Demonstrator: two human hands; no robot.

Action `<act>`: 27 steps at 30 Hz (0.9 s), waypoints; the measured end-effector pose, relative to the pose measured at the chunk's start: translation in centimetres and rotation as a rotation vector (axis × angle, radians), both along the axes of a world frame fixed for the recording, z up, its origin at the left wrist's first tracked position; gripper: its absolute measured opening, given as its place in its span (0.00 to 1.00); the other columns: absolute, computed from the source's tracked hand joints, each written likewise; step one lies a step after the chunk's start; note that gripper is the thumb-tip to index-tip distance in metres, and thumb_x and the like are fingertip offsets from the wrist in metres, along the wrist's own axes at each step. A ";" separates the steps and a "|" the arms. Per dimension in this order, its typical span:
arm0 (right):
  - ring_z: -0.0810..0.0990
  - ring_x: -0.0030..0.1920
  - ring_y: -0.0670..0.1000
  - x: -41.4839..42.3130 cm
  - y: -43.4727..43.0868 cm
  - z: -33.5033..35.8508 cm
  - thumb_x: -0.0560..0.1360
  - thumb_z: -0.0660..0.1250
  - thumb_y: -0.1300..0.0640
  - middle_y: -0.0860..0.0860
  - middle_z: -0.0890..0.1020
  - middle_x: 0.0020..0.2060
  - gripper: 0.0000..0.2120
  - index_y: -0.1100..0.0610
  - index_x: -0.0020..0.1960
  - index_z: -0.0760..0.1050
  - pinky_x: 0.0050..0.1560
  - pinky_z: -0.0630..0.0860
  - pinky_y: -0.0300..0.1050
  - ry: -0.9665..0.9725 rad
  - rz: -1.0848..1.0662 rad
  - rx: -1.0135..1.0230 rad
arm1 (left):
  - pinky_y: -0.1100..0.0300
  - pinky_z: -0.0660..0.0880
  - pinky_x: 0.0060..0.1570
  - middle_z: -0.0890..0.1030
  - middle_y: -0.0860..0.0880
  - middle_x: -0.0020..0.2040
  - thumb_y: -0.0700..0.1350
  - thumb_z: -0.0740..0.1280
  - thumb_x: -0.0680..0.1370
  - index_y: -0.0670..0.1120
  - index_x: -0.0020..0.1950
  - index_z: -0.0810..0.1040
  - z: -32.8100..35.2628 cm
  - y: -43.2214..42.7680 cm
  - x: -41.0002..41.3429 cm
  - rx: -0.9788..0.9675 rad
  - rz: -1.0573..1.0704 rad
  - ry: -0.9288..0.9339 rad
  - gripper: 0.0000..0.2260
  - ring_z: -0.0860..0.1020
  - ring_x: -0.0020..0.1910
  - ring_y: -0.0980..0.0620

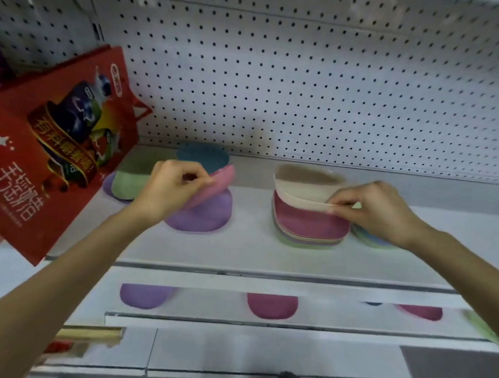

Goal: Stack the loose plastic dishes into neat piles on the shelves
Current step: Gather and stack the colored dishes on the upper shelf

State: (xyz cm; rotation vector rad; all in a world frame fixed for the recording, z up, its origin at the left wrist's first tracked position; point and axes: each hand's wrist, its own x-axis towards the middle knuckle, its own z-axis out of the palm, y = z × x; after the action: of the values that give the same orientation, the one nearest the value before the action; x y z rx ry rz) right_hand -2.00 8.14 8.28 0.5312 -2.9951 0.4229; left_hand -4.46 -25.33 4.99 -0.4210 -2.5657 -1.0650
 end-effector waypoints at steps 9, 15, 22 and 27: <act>0.82 0.47 0.50 1.2 1.9 -3.5 0.76 0.60 0.42 0.46 0.85 0.46 0.17 0.50 0.52 0.82 0.53 0.75 0.47 -0.128 0.046 -0.104 | 0.68 0.69 0.37 0.78 0.57 0.30 0.46 0.69 0.74 0.46 0.37 0.81 3.8 6.4 0.5 -0.091 -0.148 0.162 0.07 0.73 0.29 0.66; 0.82 0.49 0.45 1.4 4.8 -0.7 0.76 0.60 0.45 0.49 0.85 0.47 0.13 0.48 0.50 0.81 0.57 0.73 0.42 -0.018 -0.103 -0.538 | 0.52 0.77 0.40 0.82 0.53 0.37 0.53 0.63 0.74 0.47 0.40 0.80 2.9 12.4 1.5 -0.174 -0.299 0.163 0.12 0.79 0.38 0.51; 0.81 0.50 0.39 1.5 7.9 -1.6 0.77 0.61 0.50 0.38 0.83 0.47 0.10 0.49 0.53 0.80 0.55 0.72 0.34 -0.164 -0.041 -0.543 | 0.60 0.60 0.30 0.80 0.50 0.36 0.51 0.62 0.78 0.46 0.37 0.76 0.5 17.1 2.0 -0.514 -0.403 0.271 0.13 0.75 0.35 0.45; 0.79 0.55 0.41 -0.1 9.1 -2.0 0.76 0.63 0.50 0.45 0.83 0.53 0.12 0.53 0.55 0.80 0.60 0.71 0.34 -0.232 0.046 -0.454 | 0.61 0.62 0.32 0.80 0.51 0.39 0.54 0.58 0.80 0.46 0.42 0.79 -0.1 18.7 2.2 -0.557 -0.430 0.058 0.16 0.73 0.38 0.52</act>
State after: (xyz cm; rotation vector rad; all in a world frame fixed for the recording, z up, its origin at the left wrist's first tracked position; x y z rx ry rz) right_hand -2.07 17.23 6.30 0.5350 -2.9444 1.2032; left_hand -2.23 -6.68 4.89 -1.1609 -2.7559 -0.4104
